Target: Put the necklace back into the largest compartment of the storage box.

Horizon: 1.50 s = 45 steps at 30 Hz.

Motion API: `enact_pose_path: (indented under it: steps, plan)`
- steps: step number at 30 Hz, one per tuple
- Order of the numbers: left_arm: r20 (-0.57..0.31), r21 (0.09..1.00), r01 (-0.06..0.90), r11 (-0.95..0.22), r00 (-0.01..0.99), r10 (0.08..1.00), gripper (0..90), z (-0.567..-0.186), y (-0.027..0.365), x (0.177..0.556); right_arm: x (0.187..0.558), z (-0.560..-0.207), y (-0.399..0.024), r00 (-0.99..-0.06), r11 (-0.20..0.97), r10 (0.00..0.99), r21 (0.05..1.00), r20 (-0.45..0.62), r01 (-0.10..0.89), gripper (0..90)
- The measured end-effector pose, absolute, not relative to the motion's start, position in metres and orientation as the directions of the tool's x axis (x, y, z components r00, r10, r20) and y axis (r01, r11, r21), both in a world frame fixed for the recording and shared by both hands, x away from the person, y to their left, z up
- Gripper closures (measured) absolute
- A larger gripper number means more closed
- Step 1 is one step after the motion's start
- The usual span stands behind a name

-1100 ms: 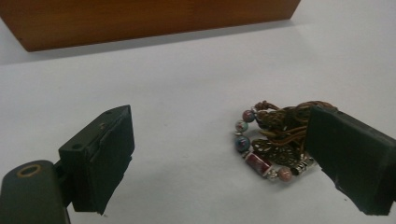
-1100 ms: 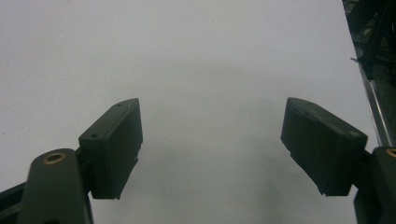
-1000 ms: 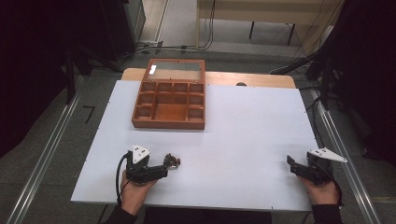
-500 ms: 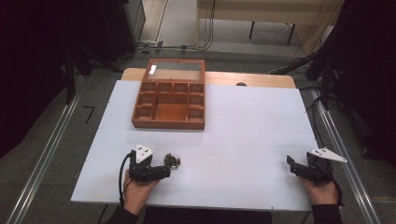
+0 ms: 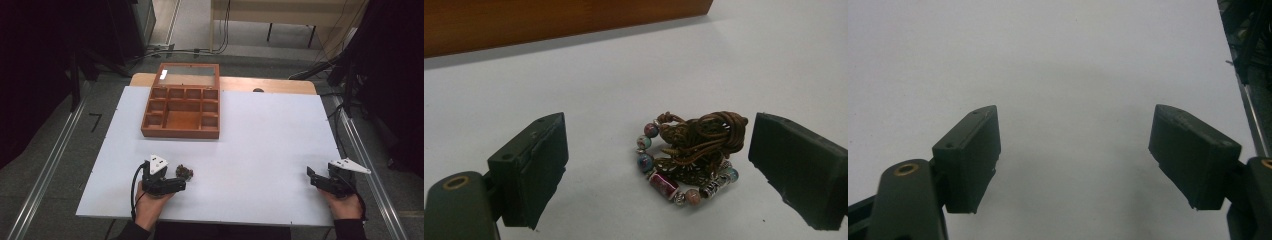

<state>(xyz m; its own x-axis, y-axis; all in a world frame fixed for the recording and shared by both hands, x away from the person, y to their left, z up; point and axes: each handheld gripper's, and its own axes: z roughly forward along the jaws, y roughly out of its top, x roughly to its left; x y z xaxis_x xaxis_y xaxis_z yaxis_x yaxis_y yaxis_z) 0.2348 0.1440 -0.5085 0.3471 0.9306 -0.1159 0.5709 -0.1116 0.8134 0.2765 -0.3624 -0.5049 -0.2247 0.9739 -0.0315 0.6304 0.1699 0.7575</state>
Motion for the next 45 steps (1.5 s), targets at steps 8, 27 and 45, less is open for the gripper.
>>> enact_pose_path:
  steps: [8, 27, 45]
  plan:
    - [-0.117, 0.814, 0.568, -0.122, 0.367, 0.923, 16.0, -0.509, 0.141, 0.236, 0.277, -0.505, -0.362, -0.224, 0.168, 0.974, 0.756, -0.029, 0.632, 19.1]
    - [-0.127, 0.813, 0.564, -0.141, 0.408, 0.904, 28.0, -0.511, 0.132, 0.239, 0.277, -0.505, -0.362, -0.227, 0.172, 0.973, 0.756, -0.032, 0.632, 19.1]
    - [-0.122, 0.81, 0.563, -0.165, 0.437, 0.891, 53.3, -0.512, 0.131, 0.238, 0.277, -0.505, -0.362, -0.229, 0.174, 0.973, 0.756, -0.033, 0.631, 19.2]
